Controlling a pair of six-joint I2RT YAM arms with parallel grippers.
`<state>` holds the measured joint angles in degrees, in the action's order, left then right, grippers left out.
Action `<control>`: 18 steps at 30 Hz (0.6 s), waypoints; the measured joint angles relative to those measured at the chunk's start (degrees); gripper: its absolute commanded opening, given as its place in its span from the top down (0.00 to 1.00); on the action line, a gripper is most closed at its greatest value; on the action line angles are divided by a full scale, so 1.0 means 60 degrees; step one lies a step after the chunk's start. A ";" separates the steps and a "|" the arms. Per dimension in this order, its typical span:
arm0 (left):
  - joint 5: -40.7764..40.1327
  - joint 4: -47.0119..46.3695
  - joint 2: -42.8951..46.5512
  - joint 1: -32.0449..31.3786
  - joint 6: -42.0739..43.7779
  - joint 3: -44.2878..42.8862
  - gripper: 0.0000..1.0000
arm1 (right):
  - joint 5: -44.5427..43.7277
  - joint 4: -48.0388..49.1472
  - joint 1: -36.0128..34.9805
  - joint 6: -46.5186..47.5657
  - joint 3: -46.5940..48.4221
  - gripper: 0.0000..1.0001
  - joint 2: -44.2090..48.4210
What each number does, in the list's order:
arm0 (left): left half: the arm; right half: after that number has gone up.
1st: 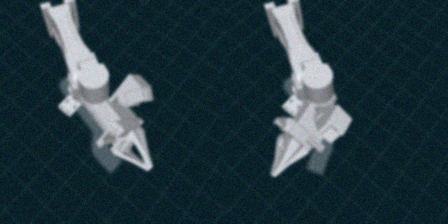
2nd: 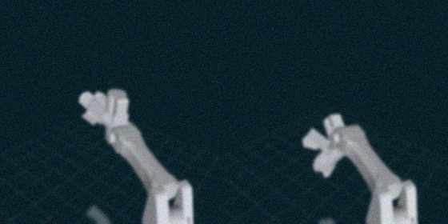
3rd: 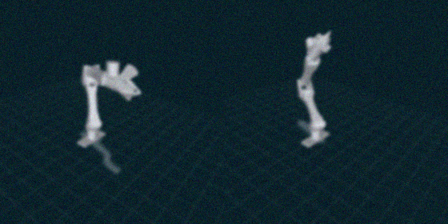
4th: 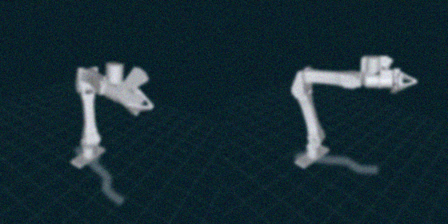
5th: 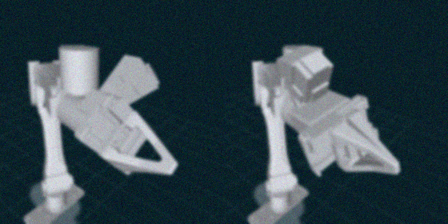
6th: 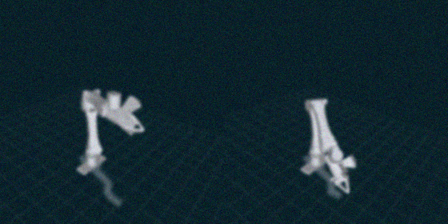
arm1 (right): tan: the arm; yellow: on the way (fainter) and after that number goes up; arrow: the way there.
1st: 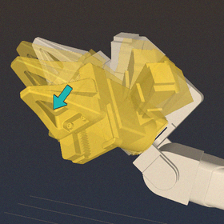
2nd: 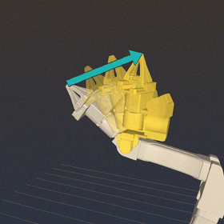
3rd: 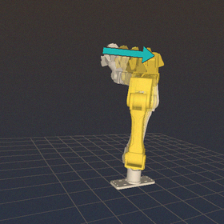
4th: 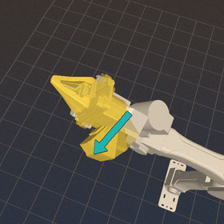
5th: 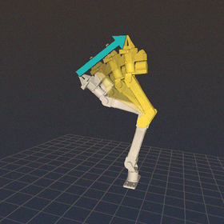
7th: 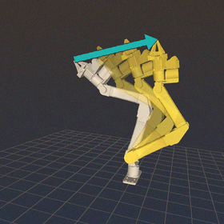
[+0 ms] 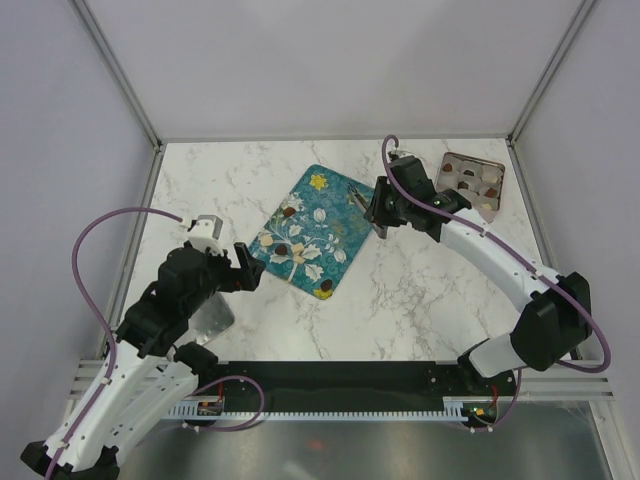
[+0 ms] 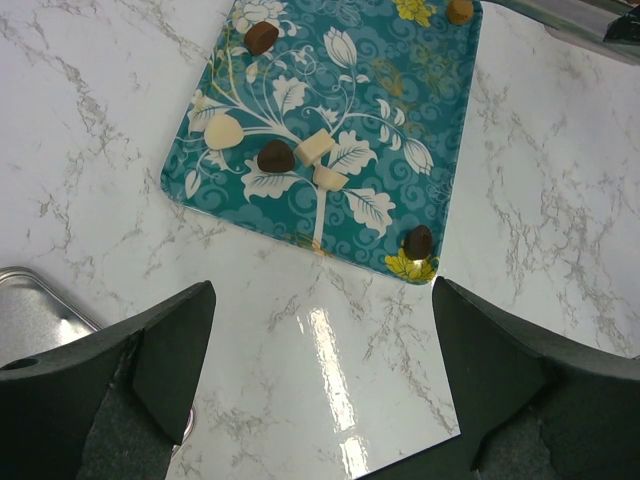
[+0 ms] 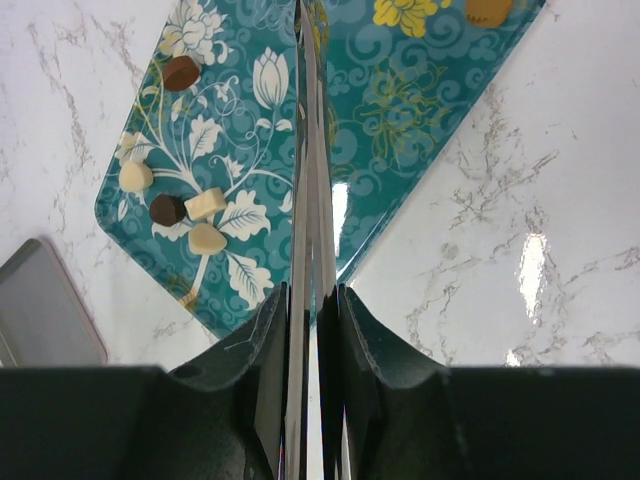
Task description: Pack the chocolate
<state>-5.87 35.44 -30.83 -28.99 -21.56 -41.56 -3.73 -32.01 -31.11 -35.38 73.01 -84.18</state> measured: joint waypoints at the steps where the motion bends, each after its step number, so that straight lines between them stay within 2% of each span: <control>1: 0.0000 0.0000 -0.0007 0.0000 0.0000 0.0000 0.03 | 0.0091 -0.0007 0.0011 0.0076 0.0018 0.69 0.0004; 2: 0.0000 0.0000 -0.0022 0.0000 0.0000 0.0000 0.03 | 0.0153 -0.0022 -0.0004 0.0157 0.0026 0.66 0.0004; 7: 0.0000 0.0000 -0.0025 0.0000 -0.0004 0.0000 0.03 | -0.0146 -0.0441 -0.0015 0.0645 0.0029 0.64 0.0000; 18: 0.0000 0.0000 -0.0025 0.0000 -0.0004 0.0000 0.03 | -0.0678 -0.0685 0.0834 0.1056 0.0036 0.59 -0.0590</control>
<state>-5.87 35.44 -30.98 -28.99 -21.58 -41.56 -7.79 -36.12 -26.11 -29.04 73.23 -87.72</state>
